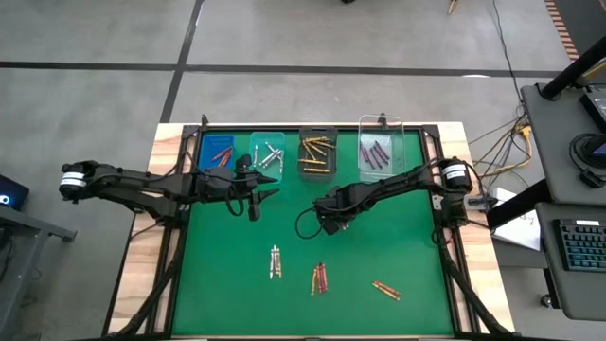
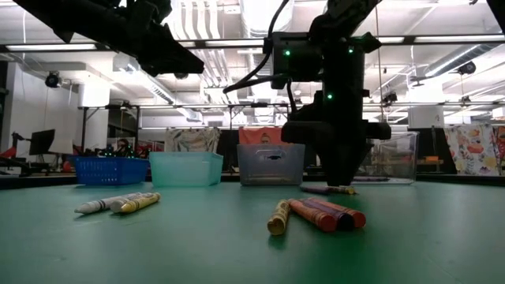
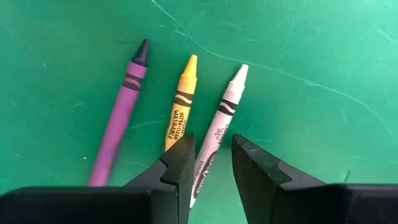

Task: Sort crayons
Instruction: Put the white crayon into the light blue bin

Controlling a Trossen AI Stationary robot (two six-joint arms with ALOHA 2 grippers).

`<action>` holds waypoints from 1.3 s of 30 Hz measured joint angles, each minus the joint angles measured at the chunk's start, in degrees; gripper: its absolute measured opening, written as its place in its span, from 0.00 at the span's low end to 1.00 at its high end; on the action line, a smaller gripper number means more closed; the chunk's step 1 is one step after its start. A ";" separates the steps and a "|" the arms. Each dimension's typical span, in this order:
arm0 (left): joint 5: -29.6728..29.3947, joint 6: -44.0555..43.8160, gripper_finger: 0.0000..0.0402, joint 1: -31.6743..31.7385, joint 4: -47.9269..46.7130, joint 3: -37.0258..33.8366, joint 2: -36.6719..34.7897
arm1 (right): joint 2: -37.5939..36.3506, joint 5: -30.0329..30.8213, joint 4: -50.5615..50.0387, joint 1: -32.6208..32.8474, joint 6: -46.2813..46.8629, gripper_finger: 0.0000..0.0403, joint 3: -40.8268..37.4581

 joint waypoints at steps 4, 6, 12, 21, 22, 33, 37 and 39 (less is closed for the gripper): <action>0.09 -0.36 0.28 -0.02 0.00 0.00 0.00 | 0.00 -0.05 0.19 -0.06 -0.27 0.19 -0.06; 0.95 -0.98 0.28 -0.02 -0.02 0.00 0.00 | 0.02 -0.07 0.26 -0.08 -0.68 0.12 -0.06; 13.38 -0.72 0.28 -0.02 0.87 -0.02 0.00 | -0.65 1.15 -0.18 -0.41 -3.72 0.03 -0.10; 18.27 2.86 0.28 0.00 8.58 -1.81 0.02 | -9.81 8.58 0.74 0.33 -12.54 0.02 1.69; 18.31 2.89 0.28 0.00 9.81 -2.15 0.02 | -11.15 9.88 1.50 0.74 -13.96 0.02 1.66; 25.71 2.93 0.28 -0.08 22.73 -5.60 0.15 | -22.17 11.56 42.58 5.42 -44.97 0.02 -6.38; 25.82 1.61 0.28 0.00 24.99 -5.60 0.37 | -21.43 3.82 59.24 5.28 -54.33 0.02 -10.89; 25.72 0.58 0.28 0.00 26.72 -5.60 0.37 | -20.68 2.87 65.97 5.22 -57.37 0.02 -13.02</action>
